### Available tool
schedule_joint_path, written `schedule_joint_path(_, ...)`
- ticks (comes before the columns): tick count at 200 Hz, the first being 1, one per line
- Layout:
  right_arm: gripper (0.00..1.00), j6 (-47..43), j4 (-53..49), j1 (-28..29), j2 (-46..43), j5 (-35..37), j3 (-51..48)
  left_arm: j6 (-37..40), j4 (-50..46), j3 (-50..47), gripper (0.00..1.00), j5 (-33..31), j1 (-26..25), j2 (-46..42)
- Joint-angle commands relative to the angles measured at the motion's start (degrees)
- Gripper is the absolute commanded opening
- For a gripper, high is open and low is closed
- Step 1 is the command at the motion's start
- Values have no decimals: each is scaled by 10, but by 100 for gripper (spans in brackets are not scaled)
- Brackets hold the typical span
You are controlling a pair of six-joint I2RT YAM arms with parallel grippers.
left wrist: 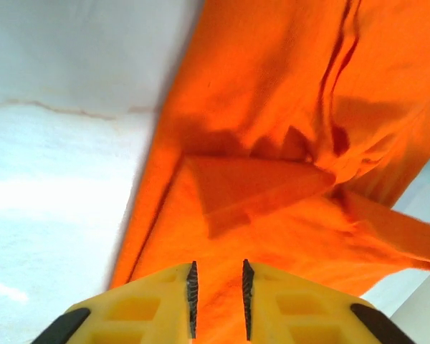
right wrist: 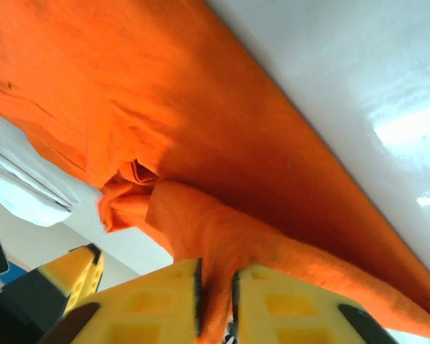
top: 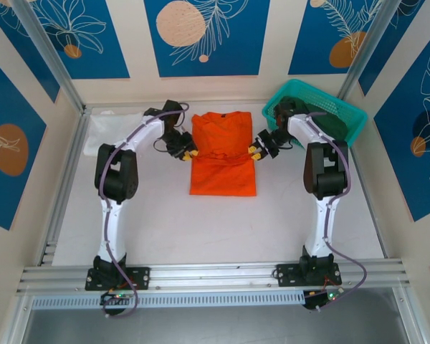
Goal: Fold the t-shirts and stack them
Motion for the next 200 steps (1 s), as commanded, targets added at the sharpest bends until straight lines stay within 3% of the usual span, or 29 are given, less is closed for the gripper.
schedule_joint_path(1,31,13,-35,-9,-10,3,21,-17,-22,43,42,-30,13,-9)
schedule_joint_path(12,44,12,-26,-12,-27,2,16,-18,-20,43,42,-46,15,-26)
schedule_joint_path(44,55,-28,-23,-13,-92,38,-15,-8,7,-12,43,-77,4,-111)
schedule_joint_path(58,56,-42,0,-15,-132,45,-63,5,25,-58,42,-87,-16,-154)
schedule_joint_path(78,51,-65,72,-1,-201,12,-157,50,58,-130,39,-84,-62,-201)
schedule_joint_path(98,42,-78,129,35,-237,-34,-237,71,82,-189,30,-48,-98,-209)
schedule_joint_path(130,11,-42,202,74,-227,-43,-336,82,123,-237,24,-56,-141,-180)
schedule_joint_path(167,6,-56,237,106,-166,-24,-361,100,138,-263,19,-98,-155,-129)
schedule_joint_path(200,2,-105,237,138,-158,20,-394,122,204,-385,18,-153,-164,-172)
